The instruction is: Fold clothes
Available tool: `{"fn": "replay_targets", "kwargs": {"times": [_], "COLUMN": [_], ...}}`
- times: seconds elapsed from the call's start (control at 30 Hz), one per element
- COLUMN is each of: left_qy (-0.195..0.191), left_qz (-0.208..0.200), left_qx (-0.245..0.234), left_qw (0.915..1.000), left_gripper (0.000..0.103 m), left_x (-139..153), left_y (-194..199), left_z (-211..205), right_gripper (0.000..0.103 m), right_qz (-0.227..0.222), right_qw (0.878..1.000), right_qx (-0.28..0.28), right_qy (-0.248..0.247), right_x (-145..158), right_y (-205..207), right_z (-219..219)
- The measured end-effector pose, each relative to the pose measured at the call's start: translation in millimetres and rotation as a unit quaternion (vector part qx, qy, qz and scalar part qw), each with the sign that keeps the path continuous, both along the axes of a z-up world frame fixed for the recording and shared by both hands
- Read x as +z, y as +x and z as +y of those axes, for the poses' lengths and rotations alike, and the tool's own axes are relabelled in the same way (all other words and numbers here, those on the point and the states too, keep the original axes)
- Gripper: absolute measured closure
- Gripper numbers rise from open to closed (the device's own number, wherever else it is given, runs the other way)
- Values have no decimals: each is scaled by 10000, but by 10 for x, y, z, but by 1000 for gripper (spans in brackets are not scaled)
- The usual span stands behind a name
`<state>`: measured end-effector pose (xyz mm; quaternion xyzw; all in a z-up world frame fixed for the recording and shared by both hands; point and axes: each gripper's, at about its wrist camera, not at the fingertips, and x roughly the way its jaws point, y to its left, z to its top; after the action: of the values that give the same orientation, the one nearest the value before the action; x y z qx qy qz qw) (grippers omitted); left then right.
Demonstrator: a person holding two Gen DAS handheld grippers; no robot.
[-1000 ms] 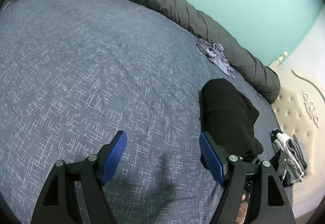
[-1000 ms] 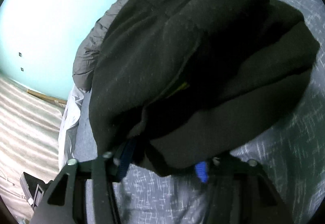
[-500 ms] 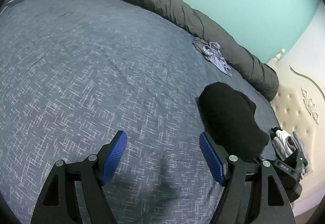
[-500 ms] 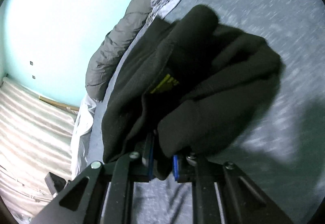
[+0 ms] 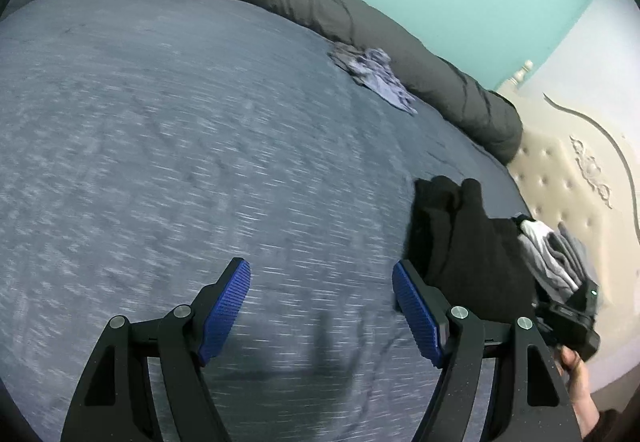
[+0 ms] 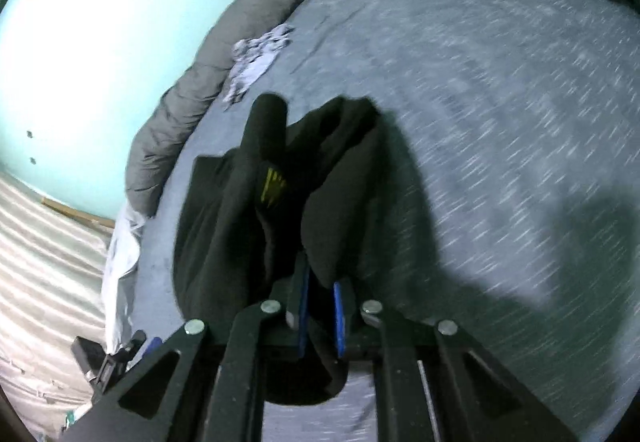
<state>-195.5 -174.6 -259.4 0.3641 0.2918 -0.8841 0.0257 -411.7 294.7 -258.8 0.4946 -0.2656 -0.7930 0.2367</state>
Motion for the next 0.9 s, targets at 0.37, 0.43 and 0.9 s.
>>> {"fn": "replay_targets", "kwargs": {"times": [0.37, 0.43, 0.9], "left_qy": [-321, -343, -479], "left_qz": [-156, -144, -188], "left_qx": [-1241, -1339, -1511], "left_qw": [9916, 9903, 9872], "left_gripper": [26, 26, 26], "left_x": [-61, -57, -61], "left_y": [-505, -544, -537], "left_z": [1037, 1127, 1339], "right_gripper": [99, 99, 69], "right_qz": [73, 151, 768], "right_qw": [9973, 9969, 9910], "right_qx": [159, 192, 514], "right_qy": [714, 744, 971], "right_x": [-24, 7, 244], "right_y": [-418, -356, 127], "right_z": [282, 288, 293]}}
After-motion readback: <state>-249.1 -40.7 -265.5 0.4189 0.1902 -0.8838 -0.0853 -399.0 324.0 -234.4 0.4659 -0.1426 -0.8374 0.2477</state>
